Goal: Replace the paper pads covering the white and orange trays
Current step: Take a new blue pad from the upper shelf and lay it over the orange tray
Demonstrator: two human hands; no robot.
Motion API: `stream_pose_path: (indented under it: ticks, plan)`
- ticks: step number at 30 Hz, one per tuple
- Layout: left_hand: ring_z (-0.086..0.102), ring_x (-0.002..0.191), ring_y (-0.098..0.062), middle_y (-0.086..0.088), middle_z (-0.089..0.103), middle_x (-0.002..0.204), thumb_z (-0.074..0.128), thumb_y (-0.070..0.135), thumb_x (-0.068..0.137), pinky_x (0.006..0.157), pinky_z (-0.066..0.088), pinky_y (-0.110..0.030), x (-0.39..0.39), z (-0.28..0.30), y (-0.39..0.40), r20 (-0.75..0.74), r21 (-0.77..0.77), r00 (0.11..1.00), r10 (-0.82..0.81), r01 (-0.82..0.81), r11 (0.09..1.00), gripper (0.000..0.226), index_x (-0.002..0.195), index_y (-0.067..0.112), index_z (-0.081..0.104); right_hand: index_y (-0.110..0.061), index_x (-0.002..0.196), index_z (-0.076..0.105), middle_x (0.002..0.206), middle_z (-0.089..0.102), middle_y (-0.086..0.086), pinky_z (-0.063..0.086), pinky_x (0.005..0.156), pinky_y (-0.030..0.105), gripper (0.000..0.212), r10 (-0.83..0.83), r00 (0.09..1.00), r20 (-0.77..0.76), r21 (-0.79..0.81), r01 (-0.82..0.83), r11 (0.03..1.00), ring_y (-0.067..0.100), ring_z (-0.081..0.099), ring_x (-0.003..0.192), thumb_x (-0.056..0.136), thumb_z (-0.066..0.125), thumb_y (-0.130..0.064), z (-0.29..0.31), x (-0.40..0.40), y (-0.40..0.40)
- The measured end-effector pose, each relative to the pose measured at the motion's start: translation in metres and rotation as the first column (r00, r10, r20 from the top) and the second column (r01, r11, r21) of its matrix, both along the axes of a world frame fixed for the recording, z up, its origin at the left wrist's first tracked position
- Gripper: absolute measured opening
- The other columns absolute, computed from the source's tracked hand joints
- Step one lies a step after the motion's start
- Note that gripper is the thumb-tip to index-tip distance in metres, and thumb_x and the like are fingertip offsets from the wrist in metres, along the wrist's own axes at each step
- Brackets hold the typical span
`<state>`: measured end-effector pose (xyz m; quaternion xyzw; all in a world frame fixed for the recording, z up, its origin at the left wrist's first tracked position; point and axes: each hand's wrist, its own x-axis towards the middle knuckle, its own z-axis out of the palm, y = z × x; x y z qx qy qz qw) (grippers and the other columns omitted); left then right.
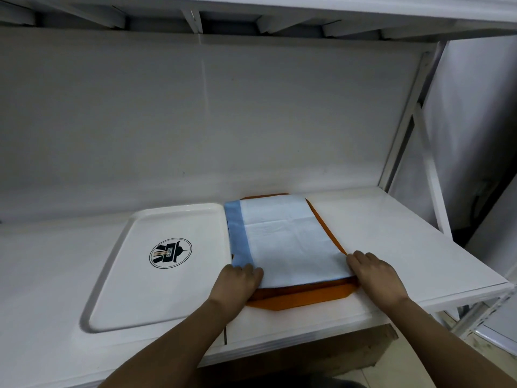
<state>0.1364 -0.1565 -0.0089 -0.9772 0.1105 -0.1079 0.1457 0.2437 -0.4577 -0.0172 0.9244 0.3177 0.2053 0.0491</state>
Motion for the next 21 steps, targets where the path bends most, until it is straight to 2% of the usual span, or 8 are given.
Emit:
stream_pose_path:
  ticks: [2,6,10,12,14,16,18,21]
  plan:
    - [0.039,0.027,-0.017,0.001,0.044,0.042,0.082,0.002,0.023,0.039,0.02,-0.016,0.002,0.001,0.0,-0.018,-0.056,1.0,0.02,-0.021,0.998,0.041,0.054,0.016,0.057,-0.013,0.089,0.055,0.066,0.059,0.007,0.043,0.036,0.025,0.068,-0.026,1.0,0.009,-0.008,0.026,1.0,0.019,0.055,0.049,0.033,0.093,-0.013,0.004,0.004,0.001]
    - [0.041,0.027,-0.016,0.001,0.047,0.043,0.087,0.012,0.022,0.044,0.016,-0.018,0.0,-0.016,-0.001,-0.08,0.03,0.996,0.031,-0.029,0.999,0.043,0.055,0.018,0.06,-0.016,0.08,0.065,0.063,0.06,0.004,0.043,0.035,0.025,0.06,-0.016,0.998,-0.062,-0.209,0.002,0.978,0.016,0.055,0.045,0.029,0.095,-0.024,-0.004,0.005,0.002]
    - [0.041,0.027,-0.014,0.001,0.048,0.044,0.089,0.017,0.018,0.036,0.023,-0.013,0.007,-0.019,0.003,-0.101,0.029,0.994,-0.049,0.052,0.998,0.045,0.054,0.019,0.063,-0.014,0.122,0.055,0.109,0.062,0.012,0.053,0.072,0.033,0.043,-0.007,0.989,-0.147,-0.31,-0.039,0.95,0.024,0.063,0.088,0.083,0.068,-0.025,-0.005,0.005,-0.002]
    - [0.045,0.03,-0.014,0.0,0.052,0.05,0.09,0.02,0.022,0.035,0.024,-0.014,0.005,-0.011,0.003,-0.107,0.007,0.992,-0.063,0.064,0.998,0.045,0.059,0.019,0.066,-0.014,0.125,0.054,0.113,0.062,0.012,0.053,0.074,0.034,0.041,0.019,0.987,-0.159,-0.275,-0.062,0.959,0.025,0.063,0.09,0.086,0.064,-0.024,-0.005,0.004,-0.005]
    - [0.06,0.056,-0.02,-0.009,0.063,0.079,0.085,0.023,0.052,0.048,0.029,-0.022,-0.003,-0.001,0.001,-0.181,-0.034,0.98,-0.08,0.075,0.997,0.041,0.087,0.013,0.068,-0.015,0.126,0.053,0.115,0.062,0.01,0.053,0.076,0.034,0.041,-0.003,0.979,-0.204,-0.271,-0.053,0.961,0.024,0.063,0.092,0.088,0.062,-0.027,-0.008,0.002,-0.009]
    - [0.055,0.098,-0.028,-0.013,0.05,0.119,0.06,0.02,0.083,0.069,0.026,-0.029,-0.006,-0.006,0.008,-0.216,-0.081,0.974,-0.065,0.049,0.996,0.04,0.12,0.009,0.051,-0.018,0.128,0.05,0.12,0.058,0.007,0.05,0.082,0.032,0.038,-0.007,0.967,-0.255,-0.238,-0.055,0.97,0.022,0.06,0.098,0.092,0.055,-0.03,-0.008,-0.002,-0.017]
    - [0.047,0.108,-0.027,-0.007,0.043,0.12,0.047,0.034,0.085,0.075,0.022,-0.031,-0.013,-0.007,0.008,-0.303,-0.196,0.953,-0.003,-0.059,0.979,0.039,0.119,0.014,0.049,-0.02,0.115,0.056,0.108,0.063,0.002,0.052,0.072,0.03,0.028,-0.006,0.967,-0.255,-0.126,-0.027,0.992,0.018,0.063,0.087,0.088,0.058,-0.026,-0.007,-0.006,-0.024]
    - [0.054,0.094,-0.024,-0.002,0.051,0.099,0.031,0.053,0.08,0.073,0.031,-0.032,-0.016,-0.014,0.002,-0.111,-0.426,0.993,0.04,-0.084,0.901,0.049,0.095,0.018,0.061,-0.02,0.088,0.061,0.08,0.062,-0.002,0.046,0.049,0.025,0.013,-0.1,0.974,-0.203,0.102,0.122,0.987,0.015,0.059,0.061,0.078,0.069,-0.016,-0.002,-0.01,-0.024]
